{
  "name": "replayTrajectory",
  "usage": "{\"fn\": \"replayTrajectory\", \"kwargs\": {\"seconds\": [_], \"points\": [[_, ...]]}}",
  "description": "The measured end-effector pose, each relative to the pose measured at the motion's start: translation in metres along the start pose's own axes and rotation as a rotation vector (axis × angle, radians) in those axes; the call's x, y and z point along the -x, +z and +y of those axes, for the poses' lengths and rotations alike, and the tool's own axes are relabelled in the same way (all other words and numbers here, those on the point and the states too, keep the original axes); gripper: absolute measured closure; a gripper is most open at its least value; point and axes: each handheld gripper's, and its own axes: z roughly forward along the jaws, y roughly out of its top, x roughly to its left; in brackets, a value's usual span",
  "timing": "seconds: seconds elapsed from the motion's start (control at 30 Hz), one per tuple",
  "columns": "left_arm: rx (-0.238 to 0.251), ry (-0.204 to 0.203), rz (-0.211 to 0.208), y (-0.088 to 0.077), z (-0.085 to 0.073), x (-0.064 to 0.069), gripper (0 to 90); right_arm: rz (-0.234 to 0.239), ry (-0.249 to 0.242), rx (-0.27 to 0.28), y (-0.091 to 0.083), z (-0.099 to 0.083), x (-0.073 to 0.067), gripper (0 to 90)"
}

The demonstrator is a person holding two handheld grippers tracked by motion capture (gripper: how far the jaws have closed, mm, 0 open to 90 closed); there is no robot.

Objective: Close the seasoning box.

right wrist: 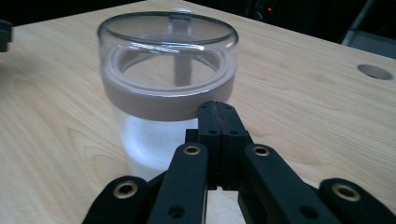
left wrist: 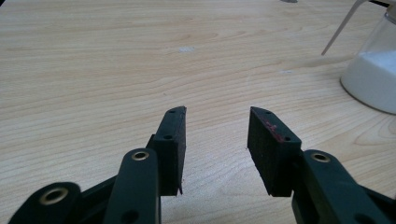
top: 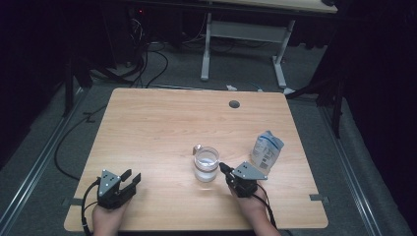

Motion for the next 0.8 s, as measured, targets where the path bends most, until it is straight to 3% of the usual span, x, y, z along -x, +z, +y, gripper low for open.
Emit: {"fn": "replayTrajectory", "kwargs": {"seconds": [0.57, 0.8], "points": [[-0.007, -0.012, -0.012, 0.000, -0.001, -0.002, 57.9, 0.101, -0.044, 0.013, 0.013, 0.008, -0.038, 89.7], [-0.010, -0.009, -0.014, 0.001, -0.001, -0.002, 58.0, 0.115, -0.057, 0.014, 0.016, 0.009, -0.045, 89.4]]}}
